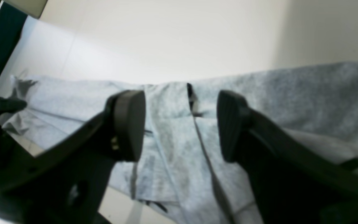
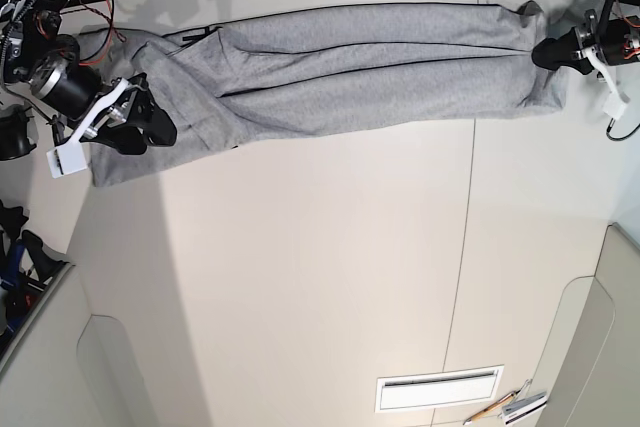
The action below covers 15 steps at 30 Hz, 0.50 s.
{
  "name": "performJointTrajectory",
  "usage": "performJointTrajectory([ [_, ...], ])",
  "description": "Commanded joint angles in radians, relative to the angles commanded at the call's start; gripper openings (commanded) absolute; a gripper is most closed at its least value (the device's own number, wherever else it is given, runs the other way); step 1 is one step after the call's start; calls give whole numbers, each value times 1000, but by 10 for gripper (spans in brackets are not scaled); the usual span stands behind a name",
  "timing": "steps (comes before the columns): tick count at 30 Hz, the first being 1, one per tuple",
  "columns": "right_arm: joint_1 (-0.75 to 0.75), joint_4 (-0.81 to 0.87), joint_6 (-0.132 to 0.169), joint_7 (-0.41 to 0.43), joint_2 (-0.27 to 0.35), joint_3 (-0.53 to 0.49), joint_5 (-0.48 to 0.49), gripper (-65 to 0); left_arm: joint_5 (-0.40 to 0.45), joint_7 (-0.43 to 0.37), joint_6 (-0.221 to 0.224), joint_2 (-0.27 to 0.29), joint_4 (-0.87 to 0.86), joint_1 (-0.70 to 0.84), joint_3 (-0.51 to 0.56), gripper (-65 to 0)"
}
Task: Fold the T-shirt properly
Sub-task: 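Grasp the hem end of the strip with the left gripper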
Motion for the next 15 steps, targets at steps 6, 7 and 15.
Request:
performJointTrajectory([
  [6, 2, 0, 0, 0, 2, 2, 0, -292, 22, 0, 0, -116, 0, -93, 0, -650],
  [7, 3, 0, 0, 1, 2, 2, 5, -292, 21, 0, 0, -131, 0, -101, 0, -650],
  [15, 2, 0, 0, 3, 2, 2, 3, -292, -53, 76, 0, -143, 216, -104, 0, -650],
])
